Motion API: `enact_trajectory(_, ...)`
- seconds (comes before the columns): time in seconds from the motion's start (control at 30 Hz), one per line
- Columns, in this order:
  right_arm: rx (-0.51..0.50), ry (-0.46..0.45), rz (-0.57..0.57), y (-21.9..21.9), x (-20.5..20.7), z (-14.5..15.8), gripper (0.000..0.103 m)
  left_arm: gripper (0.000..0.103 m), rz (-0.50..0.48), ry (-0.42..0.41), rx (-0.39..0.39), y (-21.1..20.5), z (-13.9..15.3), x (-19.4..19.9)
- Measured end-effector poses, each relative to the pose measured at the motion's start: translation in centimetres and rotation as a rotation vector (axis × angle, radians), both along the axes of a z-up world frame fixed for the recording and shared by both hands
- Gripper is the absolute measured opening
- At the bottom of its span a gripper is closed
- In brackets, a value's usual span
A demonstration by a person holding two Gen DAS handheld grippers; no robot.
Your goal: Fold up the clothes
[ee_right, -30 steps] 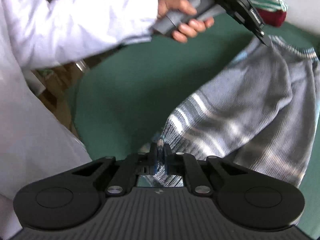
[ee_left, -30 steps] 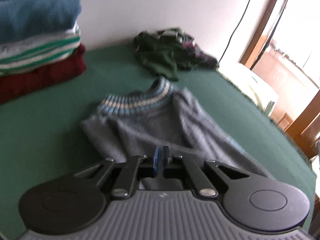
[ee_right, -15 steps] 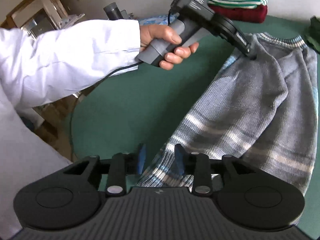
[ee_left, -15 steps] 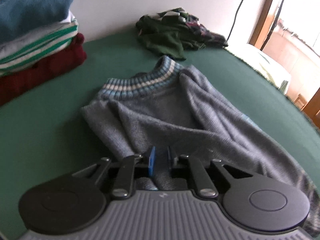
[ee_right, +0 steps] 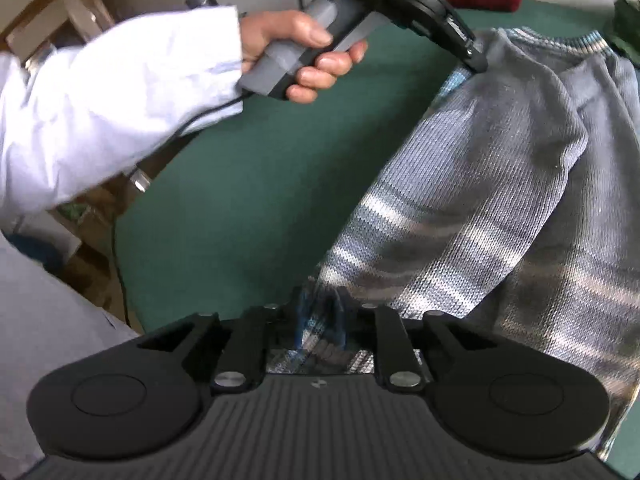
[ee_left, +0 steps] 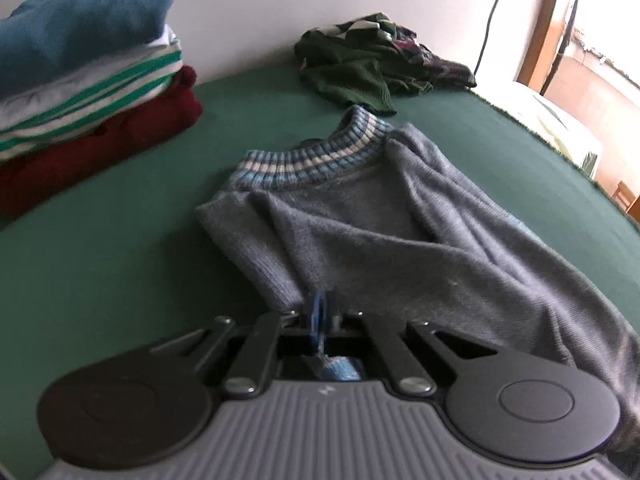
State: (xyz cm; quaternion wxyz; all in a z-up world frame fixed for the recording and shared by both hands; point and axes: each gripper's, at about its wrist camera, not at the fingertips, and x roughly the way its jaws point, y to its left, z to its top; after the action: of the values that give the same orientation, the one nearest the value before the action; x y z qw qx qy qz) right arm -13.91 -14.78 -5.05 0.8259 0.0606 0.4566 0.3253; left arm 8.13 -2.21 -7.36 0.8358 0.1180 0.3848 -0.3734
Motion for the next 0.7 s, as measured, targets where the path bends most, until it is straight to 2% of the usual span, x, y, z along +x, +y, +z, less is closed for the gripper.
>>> enact_trajectory(0.1,0.052,-0.018,-0.059,-1.1,0.2,0.4,0.02,0.001,-0.041,-0.034,-0.071,0.3,1.6,-2.6)
enact_trajectory(0.17,0.02,-0.046,-0.119,-1.6,0.5,0.4,0.02,0.007,-0.086,-0.026,-0.089,-0.1,1.7,-4.6)
enact_trajectory(0.23,-0.007,-0.023,-0.165,-1.9,1.0,-0.6,0.021,0.011,-0.122,-0.016,-0.068,-0.8,0.7,-6.2)
enact_trajectory(0.3,-0.02,-0.012,-0.168,-2.0,0.8,-1.3,0.018,0.013,-0.139,-0.024,-0.01,-1.4,-0.9,-7.5)
enact_trajectory(0.37,-0.038,-0.008,-0.156,-2.0,0.5,-1.7,0.018,0.014,-0.145,-0.076,0.002,-1.0,-1.7,-8.7)
enact_trajectory(0.4,-0.045,-0.01,-0.152,-2.0,0.3,-1.5,0.019,0.018,-0.144,-0.096,0.006,-0.7,-1.7,-9.1)
enact_trajectory(0.47,-0.036,-0.041,-0.167,-2.1,-0.1,-1.0,0.019,0.02,-0.129,-0.087,-0.006,-0.2,-1.6,-8.9)
enact_trajectory(0.57,-0.082,-0.127,-0.201,-2.3,0.9,-0.3,0.02,0.02,-0.096,-0.072,-0.008,-0.1,-1.5,-7.9)
enact_trajectory(0.63,-0.14,-0.185,-0.26,-2.7,2.0,0.2,0.02,0.022,-0.082,-0.075,-0.008,0.0,-1.5,-8.0)
enact_trajectory(0.7,-0.13,-0.222,-0.342,-3.8,3.7,0.5,0.02,0.025,-0.069,-0.081,-0.009,0.1,-1.6,-8.4)
